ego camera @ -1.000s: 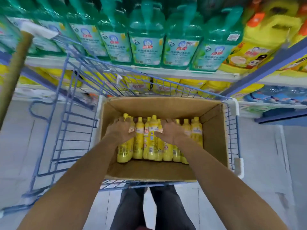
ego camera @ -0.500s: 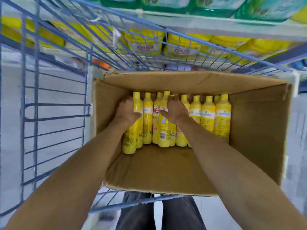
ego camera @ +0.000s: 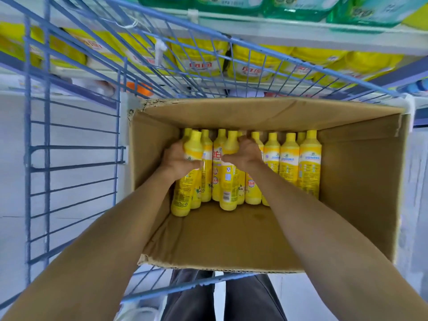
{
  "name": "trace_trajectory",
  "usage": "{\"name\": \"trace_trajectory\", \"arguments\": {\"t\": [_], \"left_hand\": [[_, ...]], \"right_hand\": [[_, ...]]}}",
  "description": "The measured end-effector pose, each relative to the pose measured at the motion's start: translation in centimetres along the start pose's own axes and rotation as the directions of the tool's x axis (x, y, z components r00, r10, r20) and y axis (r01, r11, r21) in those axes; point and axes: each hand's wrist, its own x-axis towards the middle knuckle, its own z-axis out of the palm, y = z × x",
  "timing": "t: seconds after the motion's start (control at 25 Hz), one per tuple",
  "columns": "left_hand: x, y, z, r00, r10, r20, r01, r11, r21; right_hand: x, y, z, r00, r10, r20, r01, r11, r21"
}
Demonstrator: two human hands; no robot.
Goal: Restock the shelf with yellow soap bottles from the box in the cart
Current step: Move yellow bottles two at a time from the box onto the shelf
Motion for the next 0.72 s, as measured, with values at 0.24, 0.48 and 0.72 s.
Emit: {"name": "trace_trajectory", "arguments": {"t": [0.24, 0.48, 0.72], "left_hand": [[-6.0, 3.1, -2.7, 0.983, 0.183, -0.001, -0.182, 0.982, 0.041], [-12.9, 13.8, -8.5, 0.841, 0.54, -0.038, -0.54, 0.841, -0.005], [-24.5, 26.9, -17.7, 0.623, 0.767, -0.155, -0.776, 0.631, 0.004]], "right_hand": [[-8.4, -0.5, -7.0, 0.98, -0.196, -0.031, 0.198, 0.978, 0.065], [-17.1, -6.5, -21.0, 0.889, -0.399, -0.226, 0.415, 0.909, 0.026], [-28.5, -11.8, -36.3, 0.625, -0.592, -0.51, 0.66, 0.749, -0.06]]}}
